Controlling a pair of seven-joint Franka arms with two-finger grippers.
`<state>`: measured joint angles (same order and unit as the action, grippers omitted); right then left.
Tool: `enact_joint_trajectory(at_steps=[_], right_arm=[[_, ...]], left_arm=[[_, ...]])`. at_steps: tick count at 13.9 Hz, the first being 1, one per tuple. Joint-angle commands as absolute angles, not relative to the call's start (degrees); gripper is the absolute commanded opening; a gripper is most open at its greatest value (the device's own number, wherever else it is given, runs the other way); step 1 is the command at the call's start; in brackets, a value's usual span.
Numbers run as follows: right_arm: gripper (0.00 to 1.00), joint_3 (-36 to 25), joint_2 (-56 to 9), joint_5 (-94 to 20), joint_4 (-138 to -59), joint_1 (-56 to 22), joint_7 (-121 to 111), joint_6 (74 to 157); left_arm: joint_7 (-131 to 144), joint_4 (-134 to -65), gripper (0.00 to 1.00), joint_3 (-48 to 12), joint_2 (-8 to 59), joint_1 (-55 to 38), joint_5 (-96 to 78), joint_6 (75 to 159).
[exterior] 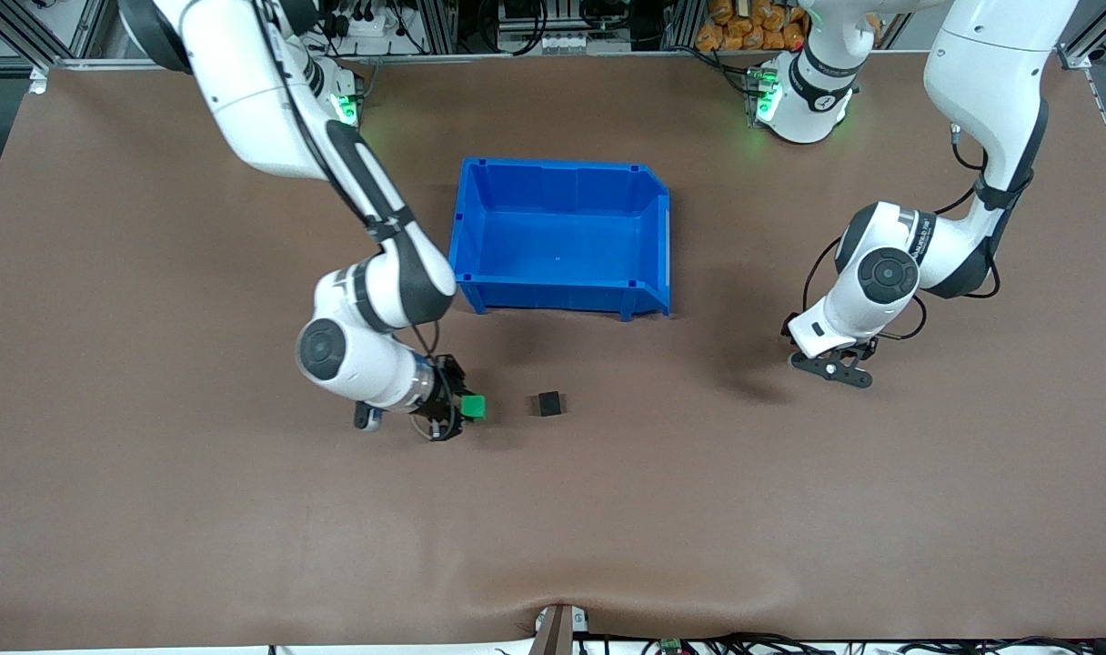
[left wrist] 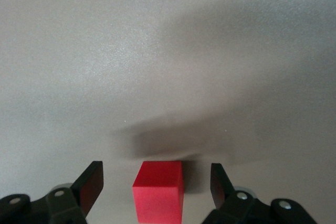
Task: Attach green and red cubes to black cube
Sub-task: 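Carry the green cube beside the black cube with the right gripper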
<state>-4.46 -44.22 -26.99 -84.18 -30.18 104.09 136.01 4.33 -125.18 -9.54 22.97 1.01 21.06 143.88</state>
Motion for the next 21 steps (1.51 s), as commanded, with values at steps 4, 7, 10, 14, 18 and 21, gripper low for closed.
enact_joint_trajectory(at_steps=[4, 7, 10, 14, 18, 21], right_arm=[[0.00, -5.2, -49.7, -27.7, -81.7, -34.5, 112.2, 142.6], [0.00, -5.2, -51.9, -27.7, -78.9, -35.8, 114.7, 143.7], [0.00, -5.2, -52.3, -27.3, -78.8, -36.6, 114.3, 143.5], [0.00, -5.2, -52.8, -27.3, -78.0, -37.5, 114.1, 143.4], [0.00, -5.2, -53.2, -27.4, -77.8, -38.7, 114.6, 143.6], [0.10, -5.2, -53.3, -27.5, -77.5, -39.2, 114.8, 143.8]], left_arm=[[5.3, -124.5, 0.86, -9.8, 23.6, 2.3, 21.2, 144.2], [5.3, -124.3, 0.84, -9.9, 23.6, 2.3, 21.1, 144.2], [5.3, -124.2, 0.79, -9.9, 24.1, 2.3, 21.0, 144.2], [5.4, -124.5, 0.74, -9.9, 24.3, 2.7, 20.6, 144.2], [5.4, -124.6, 0.67, -9.9, 24.4, 3.0, 17.5, 144.2], [5.4, -124.9, 0.52, -9.8, 24.4, 3.0, 16.5, 144.1]])
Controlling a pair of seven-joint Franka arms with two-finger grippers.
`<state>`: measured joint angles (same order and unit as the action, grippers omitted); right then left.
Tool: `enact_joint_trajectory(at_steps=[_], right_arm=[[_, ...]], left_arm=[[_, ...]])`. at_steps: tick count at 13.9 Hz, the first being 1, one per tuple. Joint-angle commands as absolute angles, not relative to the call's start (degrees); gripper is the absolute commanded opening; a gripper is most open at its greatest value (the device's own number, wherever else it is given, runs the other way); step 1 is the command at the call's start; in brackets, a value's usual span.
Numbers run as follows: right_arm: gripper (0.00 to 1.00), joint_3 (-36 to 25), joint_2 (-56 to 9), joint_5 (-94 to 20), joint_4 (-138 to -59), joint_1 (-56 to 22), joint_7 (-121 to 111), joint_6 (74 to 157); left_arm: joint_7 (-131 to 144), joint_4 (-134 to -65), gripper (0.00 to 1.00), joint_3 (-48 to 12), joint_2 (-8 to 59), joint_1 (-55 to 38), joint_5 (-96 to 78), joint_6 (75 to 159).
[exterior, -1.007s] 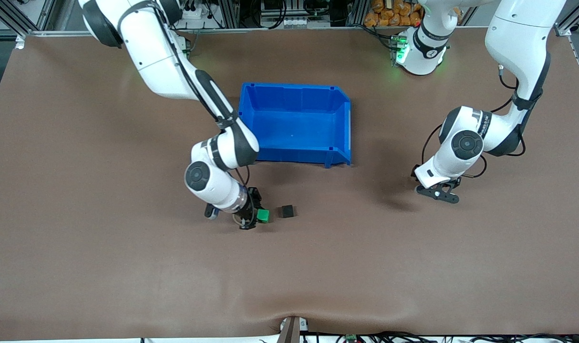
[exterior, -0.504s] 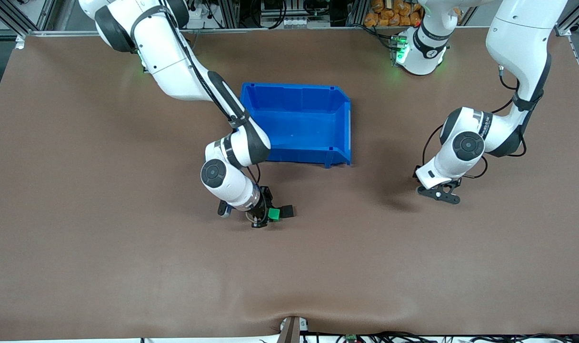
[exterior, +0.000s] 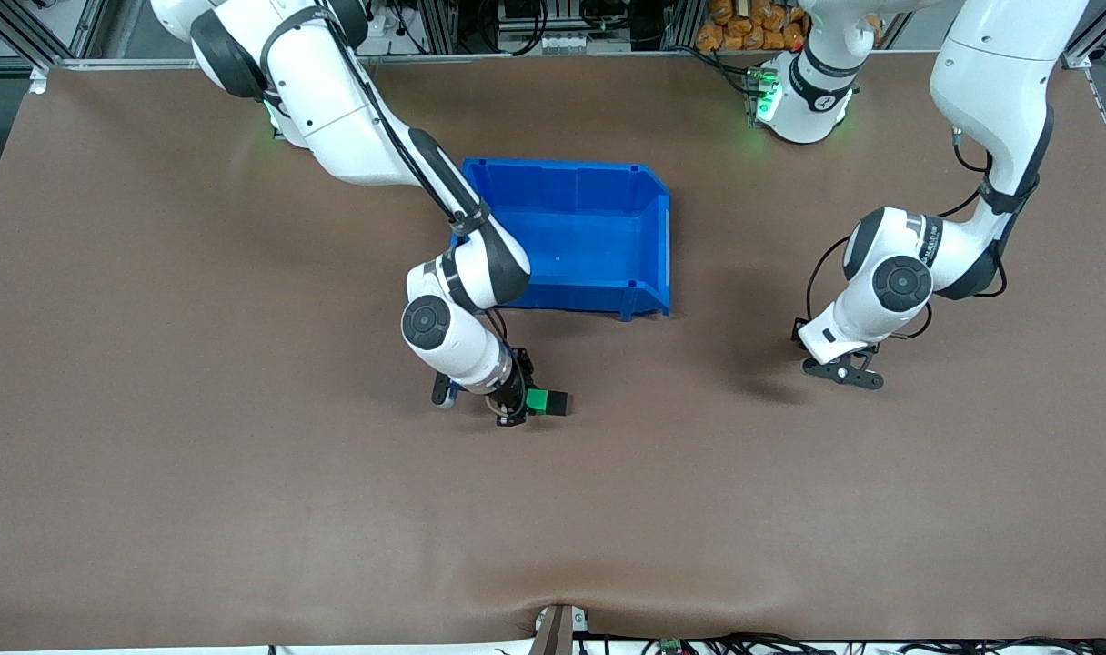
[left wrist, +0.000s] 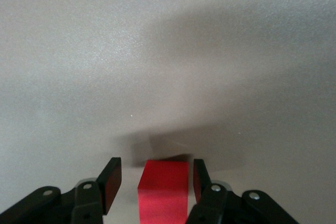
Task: Attach green and red cubes to black cube
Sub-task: 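Carry the green cube beside the black cube with the right gripper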
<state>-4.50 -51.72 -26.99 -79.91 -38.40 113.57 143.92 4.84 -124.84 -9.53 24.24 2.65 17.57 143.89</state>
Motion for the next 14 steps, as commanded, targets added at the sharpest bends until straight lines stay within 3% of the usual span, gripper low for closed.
enact_joint_trajectory(at_steps=[1, 2, 3, 6, 8, 10, 14], right_arm=[[0.20, -5.1, -53.6, -27.6, -77.1, -39.5, 114.8, 143.8], [0.23, -5.1, -54.0, -27.6, -76.4, -39.8, 114.8, 143.8], [0.23, -5.1, -54.5, -27.5, -75.8, -40.1, 114.9, 143.8], [0.36, -5.2, -54.7, -27.6, -75.4, -40.1, 114.9, 143.8], [0.76, -5.2, -55.0, -27.6, -75.4, -39.9, 114.6, 143.8], [0.97, -5.2, -54.9, -27.2, -75.3, -39.5, 114.4, 143.6], [1.00, -5.6, -54.0, -27.1, -75.2, -38.9, 114.5, 141.0]], left_arm=[[5.4, -125.0, 0.37, -9.9, 24.4, 3.0, 16.5, 144.1], [5.4, -125.1, 0.09, -9.9, 24.4, 3.0, 16.5, 144.1], [5.4, -125.3, 0.00, -9.9, 24.3, 3.0, 16.5, 144.1], [5.4, -124.6, 0.00, -9.8, 26.1, 3.2, 16.5, 144.2], [5.8, -123.9, 0.00, -9.9, 25.9, 3.1, 16.2, 144.1], [9.2, -123.0, 0.00, -10.0, 25.2, 2.8, 15.6, 143.9], [18.6, -117.3, 0.00, -13.2, 25.2, 2.5, 10.5, 139.8]])
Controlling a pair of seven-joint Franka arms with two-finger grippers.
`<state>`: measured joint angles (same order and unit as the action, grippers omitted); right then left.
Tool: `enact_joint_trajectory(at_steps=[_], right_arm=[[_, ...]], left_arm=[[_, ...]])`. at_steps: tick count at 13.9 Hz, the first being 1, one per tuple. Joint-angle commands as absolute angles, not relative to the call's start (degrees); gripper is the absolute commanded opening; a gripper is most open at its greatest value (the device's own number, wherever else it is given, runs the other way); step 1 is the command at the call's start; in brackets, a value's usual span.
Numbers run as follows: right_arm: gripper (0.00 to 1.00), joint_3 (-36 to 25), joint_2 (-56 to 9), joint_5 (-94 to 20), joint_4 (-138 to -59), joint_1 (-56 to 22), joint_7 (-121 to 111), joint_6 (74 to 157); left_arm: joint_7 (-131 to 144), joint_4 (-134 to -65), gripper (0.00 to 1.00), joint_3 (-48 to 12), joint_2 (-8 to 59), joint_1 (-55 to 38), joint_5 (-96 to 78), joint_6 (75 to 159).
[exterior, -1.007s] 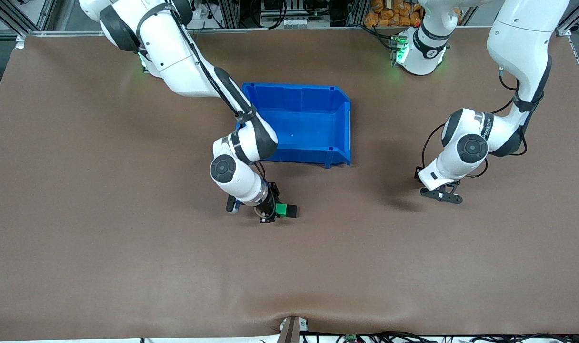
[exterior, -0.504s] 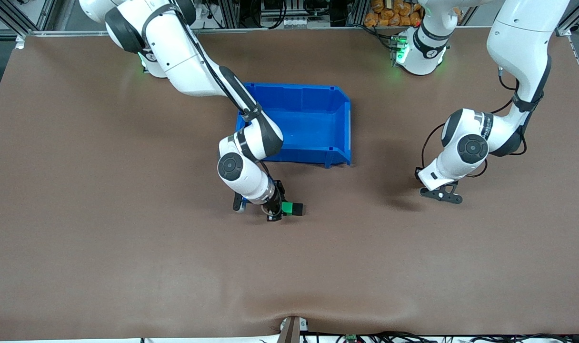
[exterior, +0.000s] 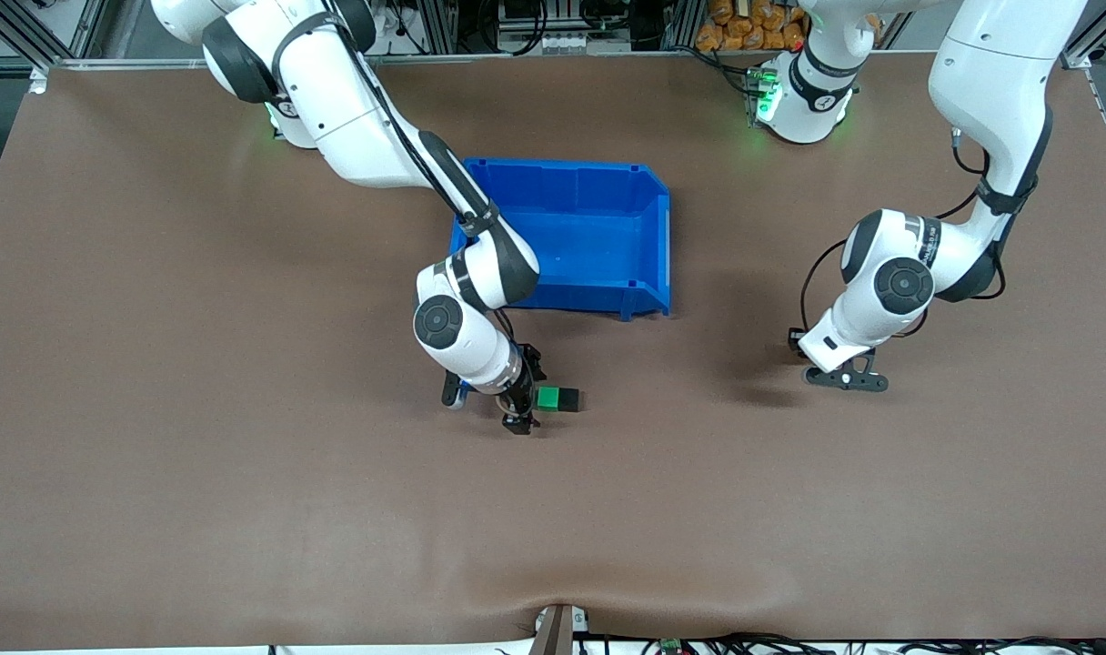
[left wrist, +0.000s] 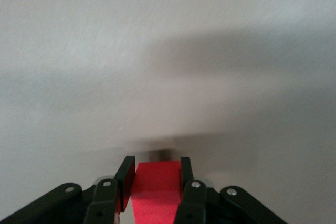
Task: Attach green and red cubes to black cube
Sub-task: 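Release the green cube while the left gripper lifts the red cube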
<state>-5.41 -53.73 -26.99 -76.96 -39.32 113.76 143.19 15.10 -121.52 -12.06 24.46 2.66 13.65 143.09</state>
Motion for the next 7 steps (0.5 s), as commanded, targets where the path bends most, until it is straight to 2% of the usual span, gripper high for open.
enact_joint_trajectory(at_steps=[1, 4, 7], right_arm=[[1.00, -5.9, -53.4, -27.0, -75.1, -38.8, 114.6, 140.1], [1.00, -9.5, -52.2, -26.2, -74.5, -38.9, 114.3, 133.2], [1.00, -12.2, -51.8, -24.8, -70.5, -38.1, 114.0, 125.3]], left_arm=[[19.9, -114.5, 0.00, -13.2, 25.7, 2.0, 7.9, 137.6], [23.4, -105.6, 0.00, -13.2, 28.9, 0.9, 0.6, 131.3], [34.1, -99.3, 0.00, -13.2, 32.5, -2.4, -0.4, 130.7]])
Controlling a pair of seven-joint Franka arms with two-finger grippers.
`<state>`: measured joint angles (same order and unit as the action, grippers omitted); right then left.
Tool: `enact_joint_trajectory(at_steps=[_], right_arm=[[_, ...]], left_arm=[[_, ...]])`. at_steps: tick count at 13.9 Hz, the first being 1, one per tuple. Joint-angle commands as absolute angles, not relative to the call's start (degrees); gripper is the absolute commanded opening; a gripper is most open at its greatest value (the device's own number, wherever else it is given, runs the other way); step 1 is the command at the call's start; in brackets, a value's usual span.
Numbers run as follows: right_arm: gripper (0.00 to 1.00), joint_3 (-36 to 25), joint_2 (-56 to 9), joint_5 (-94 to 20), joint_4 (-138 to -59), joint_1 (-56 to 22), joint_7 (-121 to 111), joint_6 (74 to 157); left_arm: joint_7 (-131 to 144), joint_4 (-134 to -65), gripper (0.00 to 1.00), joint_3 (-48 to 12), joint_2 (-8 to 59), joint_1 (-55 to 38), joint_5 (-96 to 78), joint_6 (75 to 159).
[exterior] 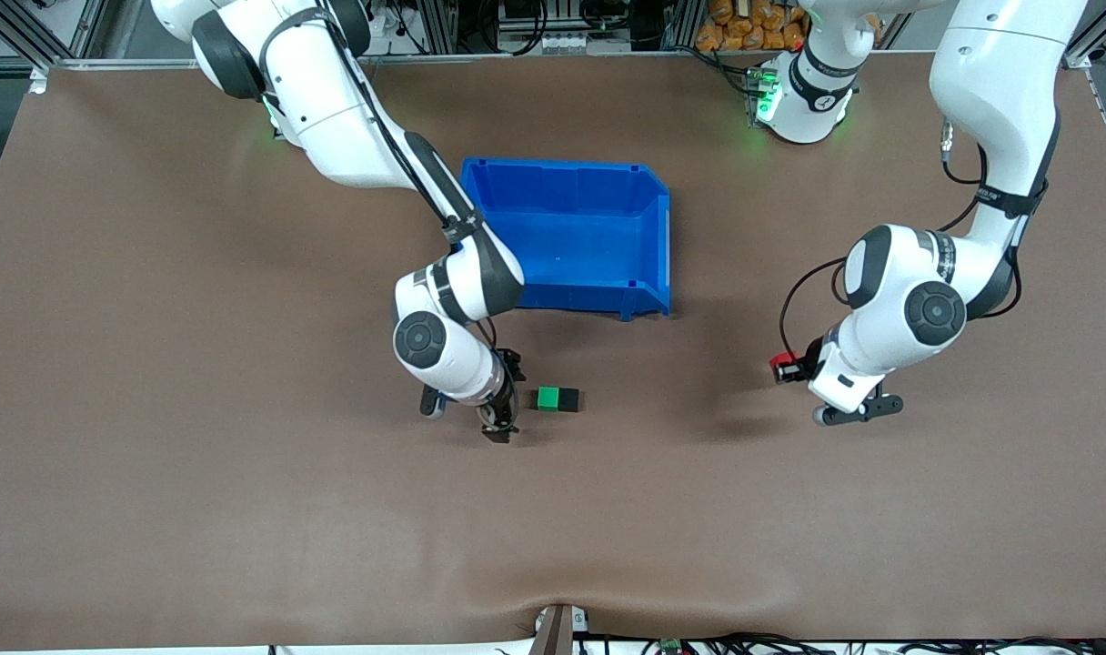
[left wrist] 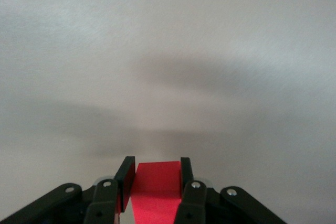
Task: Attach green and red cubes to black cube
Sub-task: 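Release the green cube while the left gripper lifts the red cube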
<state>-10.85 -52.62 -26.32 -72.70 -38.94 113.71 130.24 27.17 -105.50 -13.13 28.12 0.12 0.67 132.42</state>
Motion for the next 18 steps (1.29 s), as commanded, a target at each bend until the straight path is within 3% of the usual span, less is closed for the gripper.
enact_joint_trajectory(at_steps=[1, 5, 8, 12, 18], right_arm=[[1.00, -13.4, -51.8, -24.8, -69.0, -38.0, 114.0, 123.1], [1.00, -18.6, -51.0, -24.9, -65.6, -37.5, 111.5, 118.1], [1.00, -18.7, -49.5, -25.0, -64.7, -33.9, 99.6, 112.3], [1.00, -19.2, -47.4, -24.9, -63.1, -28.4, 85.7, 105.8], [1.00, -19.5, -44.0, -24.8, -59.8, -18.9, 59.2, 95.2]], left_arm=[[39.4, -96.4, 0.00, -13.2, 34.0, -4.0, -0.4, 130.1], [55.3, -86.9, 0.00, -13.2, 39.2, -6.4, -2.6, 128.6], [63.7, -85.3, 0.00, -13.1, 40.0, -7.6, -4.6, 128.1], [82.2, -77.5, 0.00, -12.5, 45.8, -13.3, -5.1, 128.1], [94.0, -72.2, 0.00, -11.6, 51.9, -19.0, -5.1, 128.8]])
